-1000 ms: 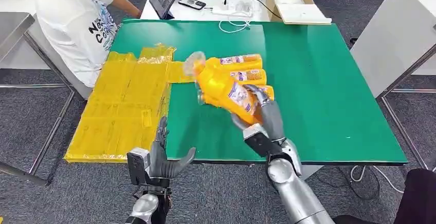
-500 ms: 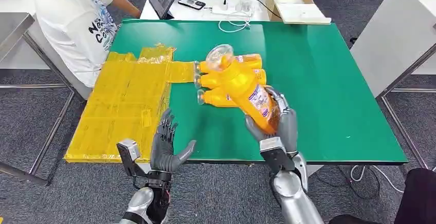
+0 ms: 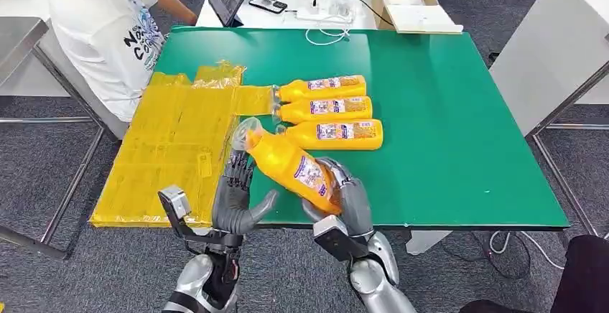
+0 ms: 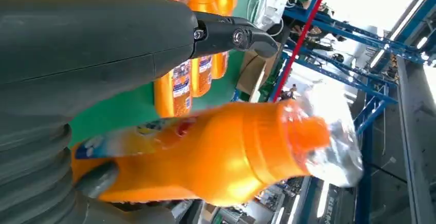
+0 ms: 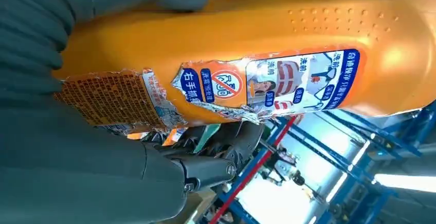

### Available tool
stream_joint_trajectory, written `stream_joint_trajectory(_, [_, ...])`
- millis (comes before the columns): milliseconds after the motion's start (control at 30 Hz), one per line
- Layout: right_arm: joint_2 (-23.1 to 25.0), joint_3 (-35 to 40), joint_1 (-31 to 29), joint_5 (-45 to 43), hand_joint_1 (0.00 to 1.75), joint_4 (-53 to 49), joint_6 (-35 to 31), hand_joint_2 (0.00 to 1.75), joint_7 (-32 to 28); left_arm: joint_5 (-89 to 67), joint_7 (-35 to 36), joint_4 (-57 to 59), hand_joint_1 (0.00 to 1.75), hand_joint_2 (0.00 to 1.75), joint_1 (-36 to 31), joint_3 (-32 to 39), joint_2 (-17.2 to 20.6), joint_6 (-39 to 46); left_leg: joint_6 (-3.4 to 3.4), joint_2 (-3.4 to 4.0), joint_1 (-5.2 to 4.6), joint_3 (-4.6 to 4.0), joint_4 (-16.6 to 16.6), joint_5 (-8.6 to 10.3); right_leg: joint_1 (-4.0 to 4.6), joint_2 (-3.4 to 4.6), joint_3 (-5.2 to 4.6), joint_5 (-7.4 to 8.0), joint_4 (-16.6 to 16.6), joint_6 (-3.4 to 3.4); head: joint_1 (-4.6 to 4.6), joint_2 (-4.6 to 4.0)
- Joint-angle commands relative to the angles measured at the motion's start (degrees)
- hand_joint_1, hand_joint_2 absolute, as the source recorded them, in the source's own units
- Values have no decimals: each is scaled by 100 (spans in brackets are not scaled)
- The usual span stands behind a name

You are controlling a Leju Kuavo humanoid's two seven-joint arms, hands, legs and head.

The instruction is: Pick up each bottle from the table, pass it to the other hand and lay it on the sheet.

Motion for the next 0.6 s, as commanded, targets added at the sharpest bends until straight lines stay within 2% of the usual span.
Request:
stream_joint_trajectory(33, [-17, 101, -237, -12, 175, 503, -13, 175, -7, 25, 33, 151, 0, 175, -188, -134, 25, -1, 2, 7, 3, 22, -1, -10, 7, 0, 22, -7, -3, -16, 0, 0])
stream_joint_trajectory(133, [-17, 101, -237, -12, 175, 503, -13, 175, -7, 25, 33, 151, 0, 175, -188, -134, 25, -1, 2, 6, 2, 20, -1, -9, 5, -1, 19, -8, -2, -15, 0, 0])
stream_joint_trajectory(400, [233, 456, -600, 303, 175, 1720, -214, 175, -33, 117, 116, 323, 0, 175, -316, -177, 38, -103, 1, 10, 3, 15, -2, -4, 5, 4, 12, -2, -4, -10, 0, 0])
stream_joint_trajectory(600, [326, 606, -758, 410, 175, 1752, -350, 175, -18, -36, 214, 550, 0, 175, -379, -369, 28, -145, 3, 9, 3, 24, 0, -9, 7, 1, 22, -7, -3, -15, 0, 0])
